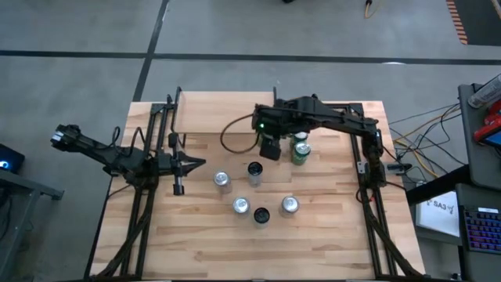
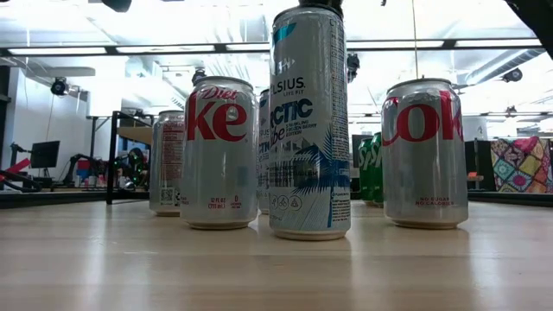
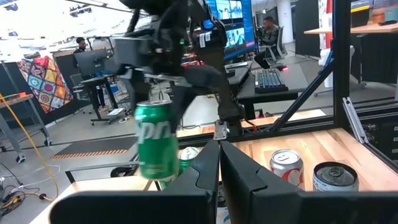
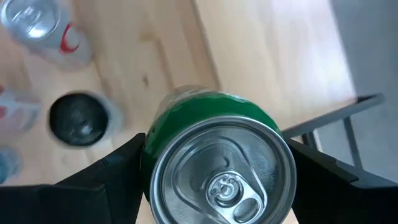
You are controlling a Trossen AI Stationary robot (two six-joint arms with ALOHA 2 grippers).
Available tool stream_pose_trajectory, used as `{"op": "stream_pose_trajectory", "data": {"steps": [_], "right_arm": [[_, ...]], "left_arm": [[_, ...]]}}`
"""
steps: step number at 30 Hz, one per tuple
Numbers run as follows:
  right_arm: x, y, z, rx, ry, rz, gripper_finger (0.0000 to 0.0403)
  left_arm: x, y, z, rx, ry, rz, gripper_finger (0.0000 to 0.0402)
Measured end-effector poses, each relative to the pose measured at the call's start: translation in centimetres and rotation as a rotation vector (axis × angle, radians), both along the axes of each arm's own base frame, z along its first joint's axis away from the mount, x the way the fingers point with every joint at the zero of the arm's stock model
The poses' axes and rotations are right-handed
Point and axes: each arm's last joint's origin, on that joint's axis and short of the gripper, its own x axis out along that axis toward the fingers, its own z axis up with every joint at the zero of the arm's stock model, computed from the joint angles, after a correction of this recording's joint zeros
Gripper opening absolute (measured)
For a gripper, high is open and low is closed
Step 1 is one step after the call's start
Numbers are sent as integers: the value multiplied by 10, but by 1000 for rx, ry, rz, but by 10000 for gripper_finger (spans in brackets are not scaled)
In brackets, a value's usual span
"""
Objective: Place canned beverage on shelf
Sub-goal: Put the bottom green soda can on the shelf
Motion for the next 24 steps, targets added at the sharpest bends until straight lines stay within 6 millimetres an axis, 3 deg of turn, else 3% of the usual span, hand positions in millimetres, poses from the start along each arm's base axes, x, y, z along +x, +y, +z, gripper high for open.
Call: {"op": "stream_pose_trajectory", "data": {"steps": [10,24], "right_arm": [[13,-30,-8,-45,-14,16,294],[16,-53,-8,-72,-38,1,294]], "left_arm": [[0,0,0,-1,-1,0,0],[0,0,1,-1,-11,0,0]]}}
